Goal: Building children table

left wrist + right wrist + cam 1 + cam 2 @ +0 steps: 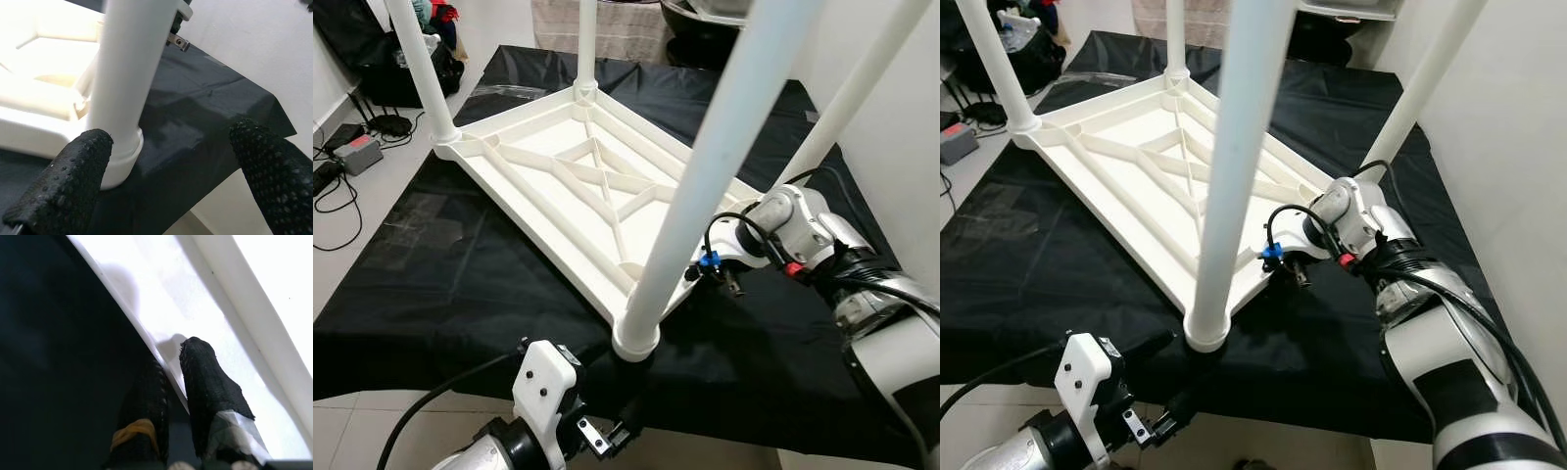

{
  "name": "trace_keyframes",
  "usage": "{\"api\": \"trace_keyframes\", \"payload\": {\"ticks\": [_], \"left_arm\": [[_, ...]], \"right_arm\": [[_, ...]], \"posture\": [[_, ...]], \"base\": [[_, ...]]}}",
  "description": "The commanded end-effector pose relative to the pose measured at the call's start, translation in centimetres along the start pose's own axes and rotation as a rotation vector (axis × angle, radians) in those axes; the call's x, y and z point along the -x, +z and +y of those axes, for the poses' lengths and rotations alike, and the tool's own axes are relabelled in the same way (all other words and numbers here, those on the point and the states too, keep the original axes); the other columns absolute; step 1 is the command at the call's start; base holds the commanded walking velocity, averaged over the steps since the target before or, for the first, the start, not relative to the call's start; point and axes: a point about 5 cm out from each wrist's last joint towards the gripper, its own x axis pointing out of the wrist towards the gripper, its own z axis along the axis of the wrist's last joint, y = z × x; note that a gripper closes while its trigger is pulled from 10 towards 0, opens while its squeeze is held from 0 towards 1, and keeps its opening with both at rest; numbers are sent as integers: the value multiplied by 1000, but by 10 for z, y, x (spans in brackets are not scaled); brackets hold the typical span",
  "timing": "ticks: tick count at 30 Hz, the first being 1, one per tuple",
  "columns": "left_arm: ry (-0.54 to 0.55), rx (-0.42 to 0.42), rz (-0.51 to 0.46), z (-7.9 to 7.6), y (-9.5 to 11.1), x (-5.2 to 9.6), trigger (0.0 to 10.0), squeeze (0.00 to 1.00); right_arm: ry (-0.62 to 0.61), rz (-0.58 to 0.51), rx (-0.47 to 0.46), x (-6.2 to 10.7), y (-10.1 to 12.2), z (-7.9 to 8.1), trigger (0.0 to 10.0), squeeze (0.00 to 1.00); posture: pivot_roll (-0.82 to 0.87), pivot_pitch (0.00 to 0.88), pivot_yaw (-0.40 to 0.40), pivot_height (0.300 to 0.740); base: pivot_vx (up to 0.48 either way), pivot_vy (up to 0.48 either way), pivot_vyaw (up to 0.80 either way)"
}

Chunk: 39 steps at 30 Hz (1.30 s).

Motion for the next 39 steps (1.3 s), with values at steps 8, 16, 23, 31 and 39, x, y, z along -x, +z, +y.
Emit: {"api": "trace_keyframes", "payload": {"ticks": [8, 16, 23, 31, 39], "left_arm": [[-13, 20, 12, -2, -4, -1, 10000, 0], [-15, 18, 10, -2, -3, -2, 10000, 0], [-16, 16, 10, -1, -3, -2, 10000, 0], [-16, 17, 8, -3, -2, -1, 10000, 0], [-11, 25, 3, -7, 0, 1, 10000, 0]], "right_arm": [[73, -180, -284, -17, -5, 17, 0, 0], [-15, -209, -363, -17, -3, 16, 0, 0], [-93, -15, -10, -17, -14, 24, 10000, 0], [-217, 35, 50, -5, -6, -1, 10000, 1000], [-251, 153, 109, 14, -1, -20, 10000, 1000]], "posture": [[-10, 192, -119, 740], [-10, 191, -116, 740], [-11, 190, -115, 740], [-3, 202, -125, 740], [12, 223, -141, 740]], "base": [[0, 0, 0], [0, 0, 0], [0, 0, 0], [0, 0, 0], [0, 0, 0]]}}
